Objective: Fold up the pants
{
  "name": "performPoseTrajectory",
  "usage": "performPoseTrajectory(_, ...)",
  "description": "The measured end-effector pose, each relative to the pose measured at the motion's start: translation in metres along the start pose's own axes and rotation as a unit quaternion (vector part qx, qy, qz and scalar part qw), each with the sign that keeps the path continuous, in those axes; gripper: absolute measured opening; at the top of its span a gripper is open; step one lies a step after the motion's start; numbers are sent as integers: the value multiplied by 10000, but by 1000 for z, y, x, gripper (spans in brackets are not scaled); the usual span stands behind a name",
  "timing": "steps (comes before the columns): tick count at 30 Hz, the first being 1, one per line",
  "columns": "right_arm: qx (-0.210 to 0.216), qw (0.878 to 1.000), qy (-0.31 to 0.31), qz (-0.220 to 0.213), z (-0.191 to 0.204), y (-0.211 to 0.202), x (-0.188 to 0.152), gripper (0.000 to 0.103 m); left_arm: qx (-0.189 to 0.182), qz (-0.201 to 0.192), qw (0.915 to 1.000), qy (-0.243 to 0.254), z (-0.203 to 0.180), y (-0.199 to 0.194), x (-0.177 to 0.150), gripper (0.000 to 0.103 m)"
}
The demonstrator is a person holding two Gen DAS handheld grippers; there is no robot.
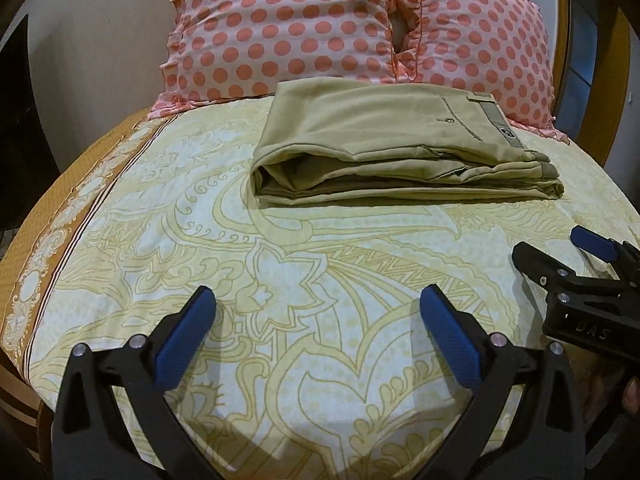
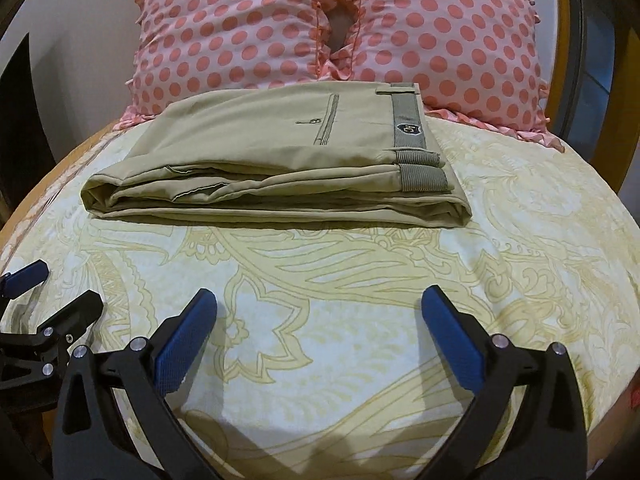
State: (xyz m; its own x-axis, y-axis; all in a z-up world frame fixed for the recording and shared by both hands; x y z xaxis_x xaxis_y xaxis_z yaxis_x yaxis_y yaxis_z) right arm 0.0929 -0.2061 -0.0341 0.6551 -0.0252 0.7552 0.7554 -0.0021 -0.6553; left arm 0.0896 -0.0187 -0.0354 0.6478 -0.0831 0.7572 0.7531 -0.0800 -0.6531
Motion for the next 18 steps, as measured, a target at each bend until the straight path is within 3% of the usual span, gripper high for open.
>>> performPoseTrajectory(18, 0, 9999, 6, -106, -1, -1, 0, 102, -1, -10, 10000, 4, 1, -1, 0, 101)
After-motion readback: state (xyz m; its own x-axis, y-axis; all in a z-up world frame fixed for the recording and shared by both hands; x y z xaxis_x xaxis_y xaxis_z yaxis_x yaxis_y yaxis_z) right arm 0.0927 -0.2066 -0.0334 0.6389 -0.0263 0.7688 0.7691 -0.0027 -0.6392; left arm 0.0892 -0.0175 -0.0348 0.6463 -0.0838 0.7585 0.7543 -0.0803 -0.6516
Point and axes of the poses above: each gripper's, at about its wrist camera, not at the fingertips, and y roughly the way its jaws point, z to its left, x to its top, the point moved 10 cm from there along y, roughly the way its jaws point, and after that the axes turned 4 degrees about -z, right-handed, at the moved point
